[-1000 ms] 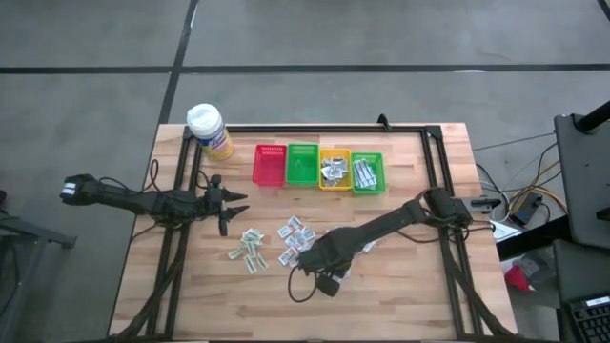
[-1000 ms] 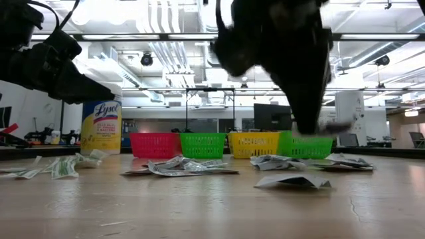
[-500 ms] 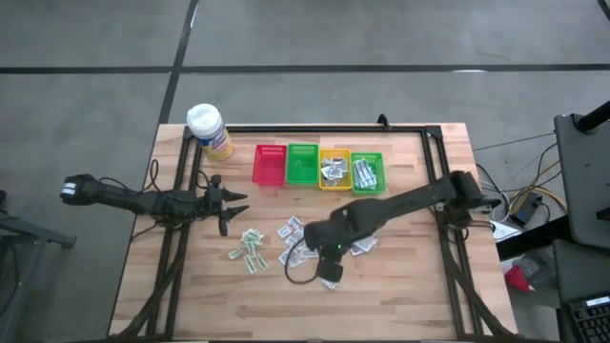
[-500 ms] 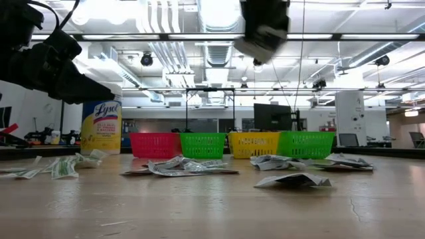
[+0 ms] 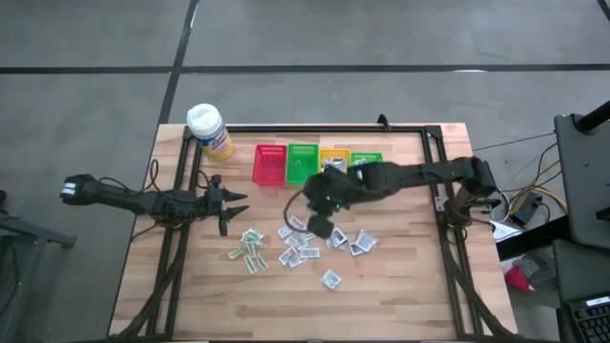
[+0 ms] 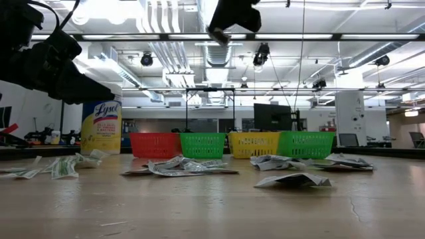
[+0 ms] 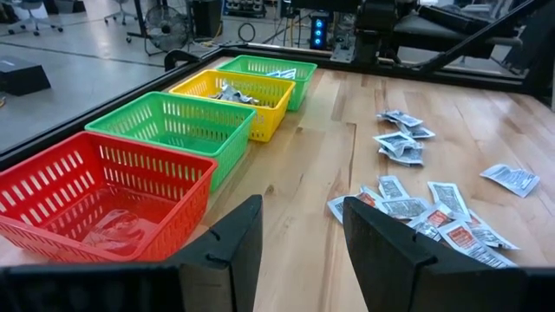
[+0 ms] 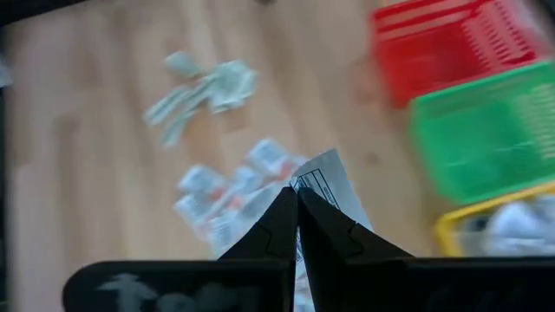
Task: Pick & Place First Aid Supplies
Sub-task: Put the blue alcohol pad into the yellow bin
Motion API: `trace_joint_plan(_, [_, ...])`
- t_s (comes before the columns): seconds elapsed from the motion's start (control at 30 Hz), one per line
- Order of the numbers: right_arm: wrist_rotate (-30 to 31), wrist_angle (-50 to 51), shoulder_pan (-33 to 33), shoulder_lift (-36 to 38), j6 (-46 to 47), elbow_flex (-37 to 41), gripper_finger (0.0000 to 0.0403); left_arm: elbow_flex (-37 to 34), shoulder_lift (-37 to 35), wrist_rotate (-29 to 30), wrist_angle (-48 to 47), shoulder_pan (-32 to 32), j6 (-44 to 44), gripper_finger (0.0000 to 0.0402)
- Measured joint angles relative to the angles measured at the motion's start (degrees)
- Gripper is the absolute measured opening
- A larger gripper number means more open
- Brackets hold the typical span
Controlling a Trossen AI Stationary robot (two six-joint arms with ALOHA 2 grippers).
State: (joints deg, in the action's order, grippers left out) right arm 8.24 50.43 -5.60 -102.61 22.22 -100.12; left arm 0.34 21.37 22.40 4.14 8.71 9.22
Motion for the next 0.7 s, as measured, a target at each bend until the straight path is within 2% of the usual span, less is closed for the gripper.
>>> trace_joint_plan(0.33, [8.13, 0.22, 8.16, 0.0, -3.0, 0.0, 0.0008, 0.0, 0.0, -0.01, 0.2, 0.0, 0.28, 0.0158])
trace_joint_plan(0.7, [10.13, 1.15, 17.48, -1.35, -6.4, 0.0, 0.0008, 0.0, 0.0, -0.01, 0.15, 0.0, 0.26, 0.0158])
